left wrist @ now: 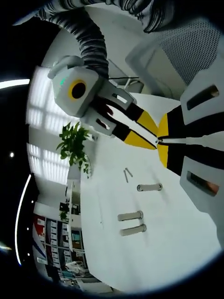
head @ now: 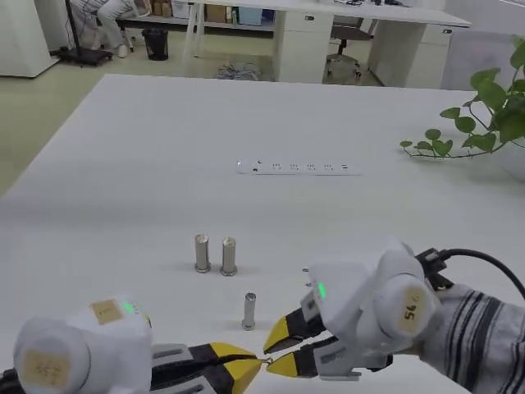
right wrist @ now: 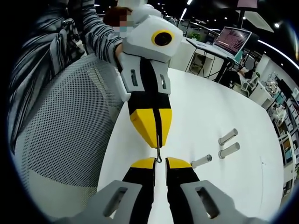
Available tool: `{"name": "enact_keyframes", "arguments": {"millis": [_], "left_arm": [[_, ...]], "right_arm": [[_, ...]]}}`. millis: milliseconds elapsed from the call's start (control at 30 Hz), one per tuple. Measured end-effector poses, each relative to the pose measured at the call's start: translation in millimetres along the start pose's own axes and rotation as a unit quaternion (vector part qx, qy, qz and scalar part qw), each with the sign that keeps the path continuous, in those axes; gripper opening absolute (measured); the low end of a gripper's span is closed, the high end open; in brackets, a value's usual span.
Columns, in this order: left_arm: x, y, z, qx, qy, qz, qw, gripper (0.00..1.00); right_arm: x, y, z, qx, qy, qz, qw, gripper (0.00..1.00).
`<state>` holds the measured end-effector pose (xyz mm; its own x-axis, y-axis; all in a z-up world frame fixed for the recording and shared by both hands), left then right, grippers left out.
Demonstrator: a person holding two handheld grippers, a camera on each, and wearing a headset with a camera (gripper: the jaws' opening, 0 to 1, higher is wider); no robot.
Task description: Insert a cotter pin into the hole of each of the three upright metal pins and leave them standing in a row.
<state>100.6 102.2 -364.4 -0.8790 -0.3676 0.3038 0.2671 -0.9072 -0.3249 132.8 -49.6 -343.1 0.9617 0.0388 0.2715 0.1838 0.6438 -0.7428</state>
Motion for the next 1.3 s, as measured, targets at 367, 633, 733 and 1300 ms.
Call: {"name": "enact_keyframes", "arguments": {"millis": [367, 633, 733, 1300], "left_arm": [[3.7, -1.3, 2.5, -0.023, 0.053, -0.043, 0.9974, 0.00], [5.1, -3.4, 2.8, -0.040, 0.072, -0.057, 0.9950, 0.00], [4.4, -3.5, 1.9, -0.042, 0.070, -0.048, 0.9955, 0.00], [-1.3, 5.2, -3.6, -0.031, 0.046, 0.006, 0.9984, 0.13]], "right_arm": [[-8.4, 0.1, 0.4, 0.006, 0.012, 0.036, 0.9992, 0.00], [-11.5, 0.4, 1.9, 0.003, 0.019, 0.048, 0.9987, 0.00], [-10.2, -0.1, 2.2, -0.002, 0.016, 0.041, 0.9990, 0.00], [-1.0, -2.6, -5.7, -0.037, 0.013, -0.001, 0.9992, 0.00]]}}
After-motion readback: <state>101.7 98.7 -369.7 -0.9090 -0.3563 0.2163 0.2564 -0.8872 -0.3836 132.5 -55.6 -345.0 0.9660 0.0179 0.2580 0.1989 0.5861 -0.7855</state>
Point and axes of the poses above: the centre of the closed fingertips' face, and the gripper's own axes: y roughly forward along the fingers, x roughly to its right, z roughly out of its top, the point moved 10 cm from there along -y, roughly backward along the fingers, and after that the axes turned 7 degrees about -z, right-handed, at the moved point
